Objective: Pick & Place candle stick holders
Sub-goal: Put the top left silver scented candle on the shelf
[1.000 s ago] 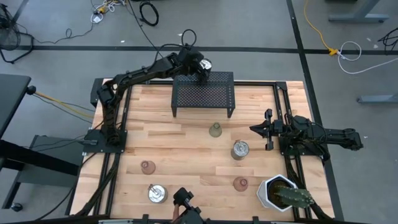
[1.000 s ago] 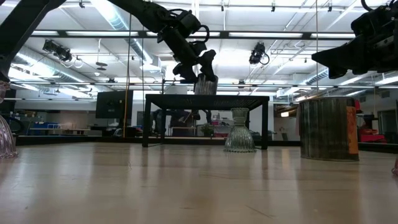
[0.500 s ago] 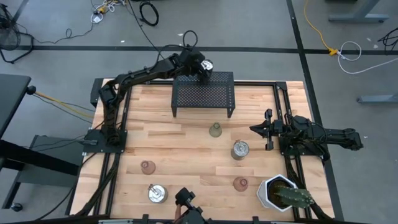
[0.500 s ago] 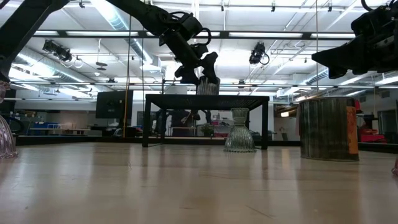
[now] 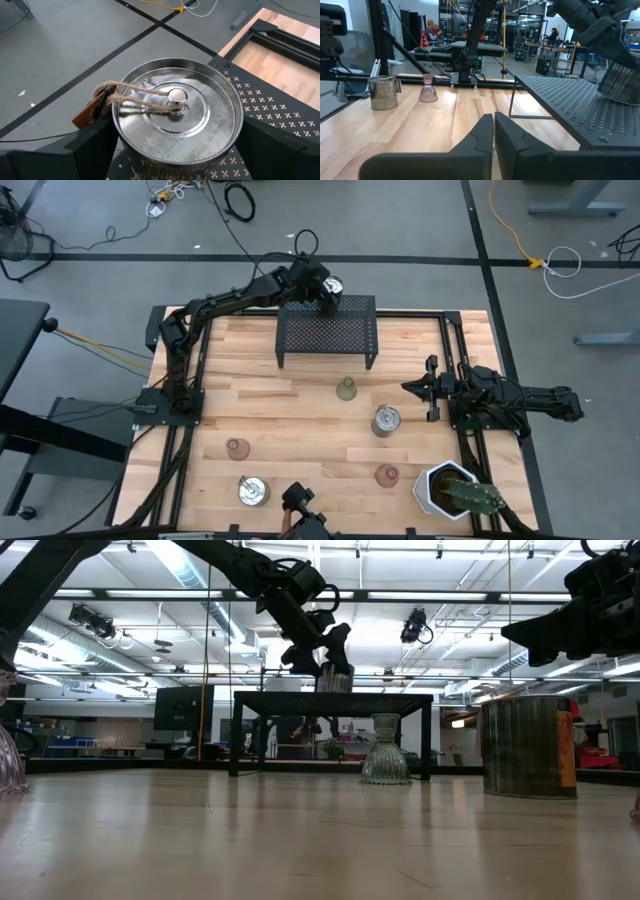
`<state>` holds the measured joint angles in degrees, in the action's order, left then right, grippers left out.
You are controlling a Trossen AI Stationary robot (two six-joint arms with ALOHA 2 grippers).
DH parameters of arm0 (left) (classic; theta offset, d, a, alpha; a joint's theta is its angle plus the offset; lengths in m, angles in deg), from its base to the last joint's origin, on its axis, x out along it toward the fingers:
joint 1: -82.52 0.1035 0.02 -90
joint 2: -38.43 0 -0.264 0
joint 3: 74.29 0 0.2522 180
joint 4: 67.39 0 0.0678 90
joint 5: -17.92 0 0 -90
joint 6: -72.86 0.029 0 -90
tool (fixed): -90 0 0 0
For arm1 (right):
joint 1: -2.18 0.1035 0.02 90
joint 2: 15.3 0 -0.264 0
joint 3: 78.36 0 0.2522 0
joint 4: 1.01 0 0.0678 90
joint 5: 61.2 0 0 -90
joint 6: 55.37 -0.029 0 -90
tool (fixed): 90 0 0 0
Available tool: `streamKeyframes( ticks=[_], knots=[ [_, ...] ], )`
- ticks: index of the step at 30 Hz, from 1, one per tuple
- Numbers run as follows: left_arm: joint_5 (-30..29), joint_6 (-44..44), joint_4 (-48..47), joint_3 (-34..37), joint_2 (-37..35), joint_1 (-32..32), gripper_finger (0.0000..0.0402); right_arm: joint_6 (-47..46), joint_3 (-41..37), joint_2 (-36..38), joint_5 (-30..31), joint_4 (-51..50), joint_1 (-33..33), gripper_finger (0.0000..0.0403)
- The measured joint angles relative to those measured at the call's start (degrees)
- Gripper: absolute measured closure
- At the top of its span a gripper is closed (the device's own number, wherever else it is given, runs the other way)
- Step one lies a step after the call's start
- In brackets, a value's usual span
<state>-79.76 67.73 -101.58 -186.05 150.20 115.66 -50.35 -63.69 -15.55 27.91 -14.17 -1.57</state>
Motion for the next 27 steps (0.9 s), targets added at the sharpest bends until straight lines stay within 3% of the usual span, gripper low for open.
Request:
streamKeyframes(
  ticks=[27],
  knots=[
    [1.5,-0.3,-0.9,0.0,0.0,0.0,0.0021,0.0,0.0,0.0,0.0,0.0,0.0,0.0382]
  ],
)
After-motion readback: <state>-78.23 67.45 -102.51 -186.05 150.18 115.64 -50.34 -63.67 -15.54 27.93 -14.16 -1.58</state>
